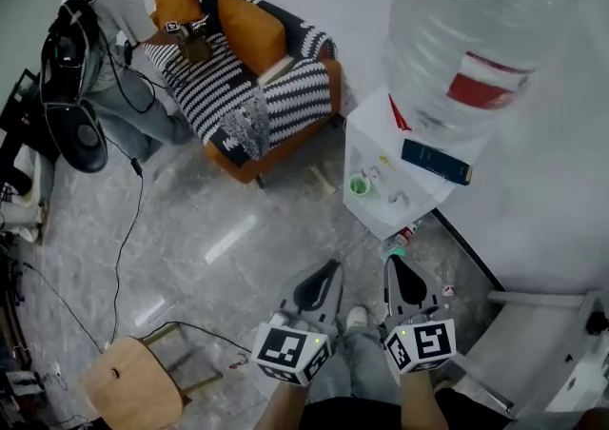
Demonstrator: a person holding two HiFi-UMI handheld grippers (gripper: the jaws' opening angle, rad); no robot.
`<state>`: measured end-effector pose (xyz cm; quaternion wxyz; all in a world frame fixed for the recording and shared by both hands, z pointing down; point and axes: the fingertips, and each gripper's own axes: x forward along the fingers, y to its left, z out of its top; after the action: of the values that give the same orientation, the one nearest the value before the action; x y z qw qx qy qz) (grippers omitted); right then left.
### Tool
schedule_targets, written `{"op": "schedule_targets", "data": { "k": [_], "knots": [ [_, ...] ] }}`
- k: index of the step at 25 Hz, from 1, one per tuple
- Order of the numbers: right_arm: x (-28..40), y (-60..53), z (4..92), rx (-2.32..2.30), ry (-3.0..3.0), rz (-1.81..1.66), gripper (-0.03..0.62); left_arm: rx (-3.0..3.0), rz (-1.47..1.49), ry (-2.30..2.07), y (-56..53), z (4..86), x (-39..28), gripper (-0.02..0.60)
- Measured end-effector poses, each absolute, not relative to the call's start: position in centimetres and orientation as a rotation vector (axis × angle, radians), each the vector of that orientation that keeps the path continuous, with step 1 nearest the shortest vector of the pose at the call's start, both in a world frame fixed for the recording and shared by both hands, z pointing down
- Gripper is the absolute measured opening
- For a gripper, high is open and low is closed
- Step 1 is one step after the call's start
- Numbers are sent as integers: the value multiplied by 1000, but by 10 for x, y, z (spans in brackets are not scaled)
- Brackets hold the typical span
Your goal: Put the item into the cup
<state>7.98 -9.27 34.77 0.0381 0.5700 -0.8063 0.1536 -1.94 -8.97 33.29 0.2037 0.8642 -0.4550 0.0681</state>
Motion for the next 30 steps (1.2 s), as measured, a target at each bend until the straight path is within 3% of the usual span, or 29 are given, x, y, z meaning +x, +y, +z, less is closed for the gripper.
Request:
{"op": "schedule_targets", "data": {
  "k": [18, 30],
  "knots": [
    [111, -72, 194, 1767, -2591, 132, 11, 2651, 52, -1308, -73, 187, 56, 31],
    [108, -76, 171, 1764, -2649, 86, 11, 2697, 141, -1437, -83, 173, 60, 31]
  ]
}}
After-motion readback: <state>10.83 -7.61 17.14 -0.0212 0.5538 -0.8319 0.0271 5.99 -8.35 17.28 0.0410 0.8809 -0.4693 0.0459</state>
